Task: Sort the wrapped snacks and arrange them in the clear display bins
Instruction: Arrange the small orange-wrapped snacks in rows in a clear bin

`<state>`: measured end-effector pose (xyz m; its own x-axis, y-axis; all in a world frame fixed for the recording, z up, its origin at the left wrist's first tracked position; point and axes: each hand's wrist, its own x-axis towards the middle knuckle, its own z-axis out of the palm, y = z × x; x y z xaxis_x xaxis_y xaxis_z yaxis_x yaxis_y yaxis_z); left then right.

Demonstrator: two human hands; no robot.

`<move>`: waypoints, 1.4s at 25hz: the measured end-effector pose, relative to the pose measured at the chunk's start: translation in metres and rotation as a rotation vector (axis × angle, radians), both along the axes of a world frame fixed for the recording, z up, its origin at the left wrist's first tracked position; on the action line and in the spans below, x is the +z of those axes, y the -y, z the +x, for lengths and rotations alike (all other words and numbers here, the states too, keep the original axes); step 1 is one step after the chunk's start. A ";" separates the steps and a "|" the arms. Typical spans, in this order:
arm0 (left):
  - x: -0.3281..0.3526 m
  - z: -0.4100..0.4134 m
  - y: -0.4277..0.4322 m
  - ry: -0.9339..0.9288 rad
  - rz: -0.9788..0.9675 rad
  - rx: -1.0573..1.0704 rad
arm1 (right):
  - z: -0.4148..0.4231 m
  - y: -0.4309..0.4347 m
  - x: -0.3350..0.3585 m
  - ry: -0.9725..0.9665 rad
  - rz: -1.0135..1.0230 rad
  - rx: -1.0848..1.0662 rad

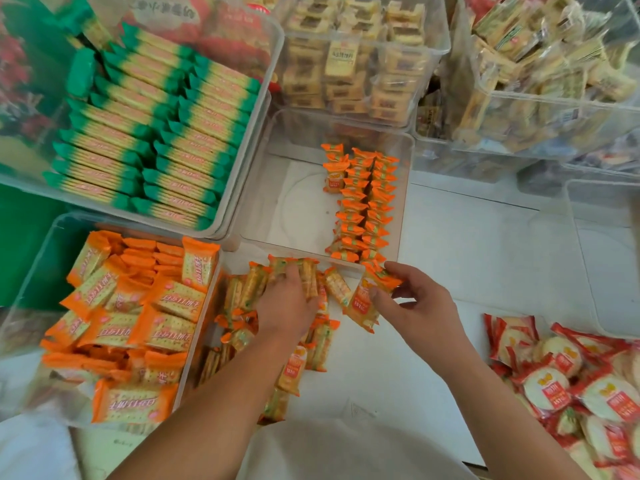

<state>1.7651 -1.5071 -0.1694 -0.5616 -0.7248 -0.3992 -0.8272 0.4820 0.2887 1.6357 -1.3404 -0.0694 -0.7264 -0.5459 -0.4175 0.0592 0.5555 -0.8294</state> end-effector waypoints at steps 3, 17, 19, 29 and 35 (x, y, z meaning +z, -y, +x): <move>0.009 0.012 -0.001 -0.106 0.049 0.021 | -0.005 -0.001 -0.002 0.001 0.014 0.012; 0.124 0.009 -0.014 -0.901 0.635 0.424 | 0.001 0.014 0.010 0.073 -0.163 0.144; 0.120 0.002 -0.023 -0.983 0.656 0.501 | 0.001 0.015 0.010 0.049 -0.175 0.112; 0.117 0.002 -0.033 -0.934 0.765 0.273 | -0.011 0.022 0.009 0.035 -0.190 0.100; 0.111 -0.009 -0.023 -0.928 0.724 0.191 | -0.026 0.035 0.026 0.119 -0.185 0.119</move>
<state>1.7563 -1.4840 -0.0580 -0.7591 -0.6019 -0.2481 -0.1994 -0.1477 0.9687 1.6099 -1.3759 -0.0435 -0.6044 -0.6995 -0.3812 0.1055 0.4041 -0.9086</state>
